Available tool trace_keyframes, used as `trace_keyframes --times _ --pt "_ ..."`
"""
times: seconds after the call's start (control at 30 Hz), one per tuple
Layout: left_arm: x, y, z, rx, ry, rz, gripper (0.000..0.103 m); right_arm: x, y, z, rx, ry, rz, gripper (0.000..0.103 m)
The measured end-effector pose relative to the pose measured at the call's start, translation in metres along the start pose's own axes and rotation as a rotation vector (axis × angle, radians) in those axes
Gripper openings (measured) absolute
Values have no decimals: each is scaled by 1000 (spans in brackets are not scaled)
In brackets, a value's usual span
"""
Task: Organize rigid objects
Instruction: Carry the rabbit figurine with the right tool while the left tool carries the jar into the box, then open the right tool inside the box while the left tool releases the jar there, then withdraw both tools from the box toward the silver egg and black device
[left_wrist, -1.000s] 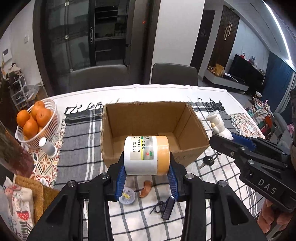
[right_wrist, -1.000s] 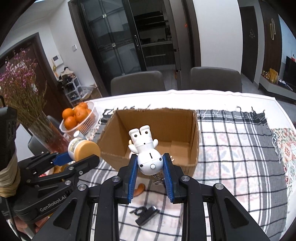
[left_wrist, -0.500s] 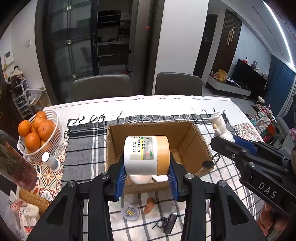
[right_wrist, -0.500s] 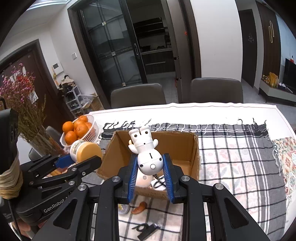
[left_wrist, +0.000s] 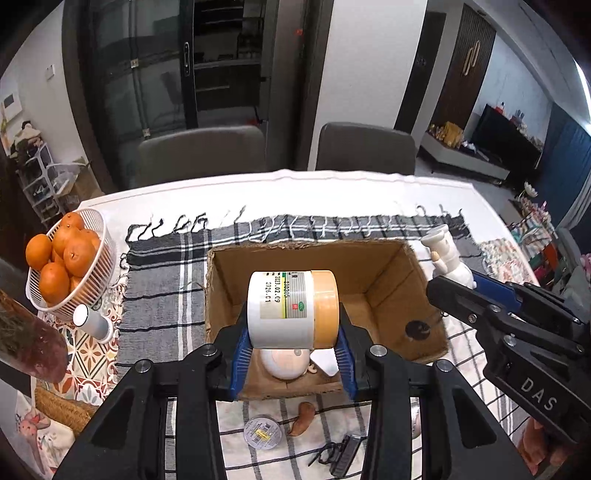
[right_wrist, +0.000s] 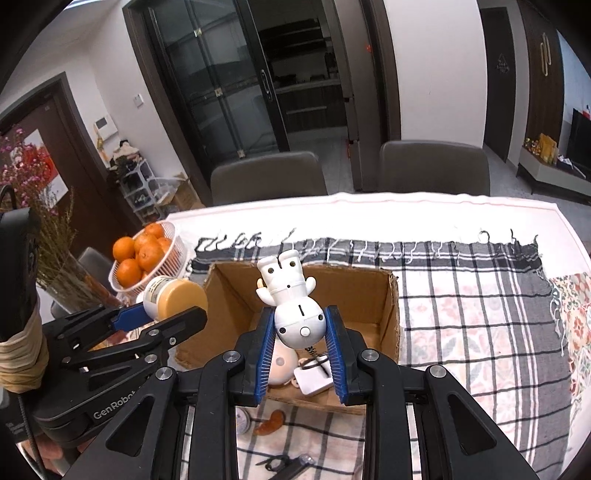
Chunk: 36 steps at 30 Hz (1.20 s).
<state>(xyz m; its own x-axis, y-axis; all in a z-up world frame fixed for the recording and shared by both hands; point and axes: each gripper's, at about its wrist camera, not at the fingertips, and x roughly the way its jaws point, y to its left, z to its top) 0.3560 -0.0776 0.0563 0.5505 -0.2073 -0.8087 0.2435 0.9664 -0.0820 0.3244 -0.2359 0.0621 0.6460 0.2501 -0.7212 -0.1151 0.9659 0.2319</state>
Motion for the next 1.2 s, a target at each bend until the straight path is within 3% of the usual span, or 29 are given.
trace_keyframes --times 0.67,0.77,0.83,1.2 --pt "64 4 -7 11 186 49 39 66 -22 -12 18 215 -45 28" --pt "67 3 -7 22 194 60 43 72 -24 -13 18 240 -48 29" --pt "66 3 -8 18 191 65 52 74 -26 -14 22 247 -55 31" --pt "29 -6 -21 46 119 91 64 49 -25 -23 17 231 -81 44"
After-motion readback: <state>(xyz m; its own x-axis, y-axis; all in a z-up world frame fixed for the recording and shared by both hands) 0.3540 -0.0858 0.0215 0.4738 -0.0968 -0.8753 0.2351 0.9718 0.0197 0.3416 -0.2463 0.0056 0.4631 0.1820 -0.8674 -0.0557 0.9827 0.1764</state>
